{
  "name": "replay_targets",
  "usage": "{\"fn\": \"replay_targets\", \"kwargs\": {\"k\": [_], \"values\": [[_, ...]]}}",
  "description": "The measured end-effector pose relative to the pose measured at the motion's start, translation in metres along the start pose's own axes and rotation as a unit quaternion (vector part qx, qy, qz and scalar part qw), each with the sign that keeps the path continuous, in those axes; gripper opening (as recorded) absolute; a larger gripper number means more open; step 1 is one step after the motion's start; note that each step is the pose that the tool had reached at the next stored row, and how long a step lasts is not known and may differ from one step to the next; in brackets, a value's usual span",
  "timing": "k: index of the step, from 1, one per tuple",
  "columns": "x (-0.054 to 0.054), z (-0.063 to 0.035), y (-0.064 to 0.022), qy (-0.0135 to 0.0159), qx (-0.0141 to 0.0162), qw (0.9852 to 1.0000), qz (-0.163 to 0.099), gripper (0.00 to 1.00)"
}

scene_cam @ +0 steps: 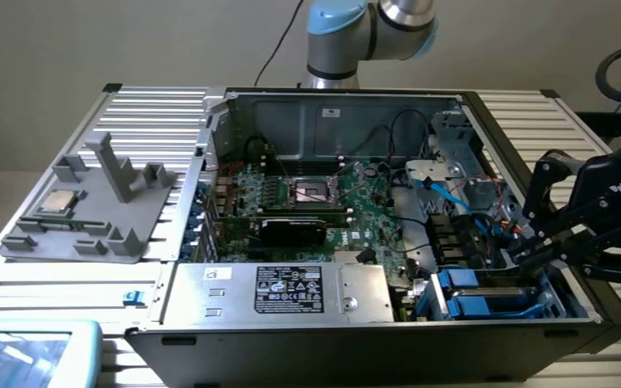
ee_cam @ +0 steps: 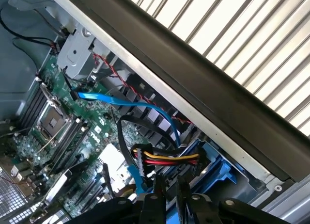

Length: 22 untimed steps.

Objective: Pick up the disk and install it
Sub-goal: 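Insert the first disk wire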

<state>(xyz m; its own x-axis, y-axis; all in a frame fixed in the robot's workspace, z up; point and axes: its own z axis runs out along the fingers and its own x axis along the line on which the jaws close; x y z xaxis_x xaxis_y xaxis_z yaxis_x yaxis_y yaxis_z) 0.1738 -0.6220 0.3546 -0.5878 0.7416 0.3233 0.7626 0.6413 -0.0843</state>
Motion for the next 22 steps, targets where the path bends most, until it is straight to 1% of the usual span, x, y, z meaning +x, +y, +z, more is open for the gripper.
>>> {"fn": "replay_targets", "kwargs": {"k": [3,8,9,10,13,15,16,17,18,22], "values": [[-0.003,-0.0012,-0.0015,0.0023,-0.0017,1.0000,-0.001,0.24],[-0.009,-0.0029,-0.0051,0.0085,-0.0059,0.9999,-0.003,0.24],[-0.010,-0.0031,-0.0059,0.0105,-0.0075,0.9999,-0.004,0.25],[-0.011,-0.0033,-0.0065,0.0136,-0.0098,0.9998,-0.005,0.32],[-0.013,-0.0039,-0.0085,0.0232,-0.0169,0.9996,-0.008,0.32],[-0.015,-0.0043,-0.0101,0.0291,-0.0215,0.9993,-0.010,0.32],[-0.015,-0.0046,-0.0108,0.0316,-0.0236,0.9992,-0.010,0.32],[-0.017,-0.0049,-0.0119,0.0328,-0.0246,0.9991,-0.010,0.32],[-0.018,-0.0053,-0.0133,0.0331,-0.0249,0.9991,-0.010,0.32],[-0.028,-0.0060,-0.0212,0.0331,-0.0252,0.9991,-0.009,0.32]]}}
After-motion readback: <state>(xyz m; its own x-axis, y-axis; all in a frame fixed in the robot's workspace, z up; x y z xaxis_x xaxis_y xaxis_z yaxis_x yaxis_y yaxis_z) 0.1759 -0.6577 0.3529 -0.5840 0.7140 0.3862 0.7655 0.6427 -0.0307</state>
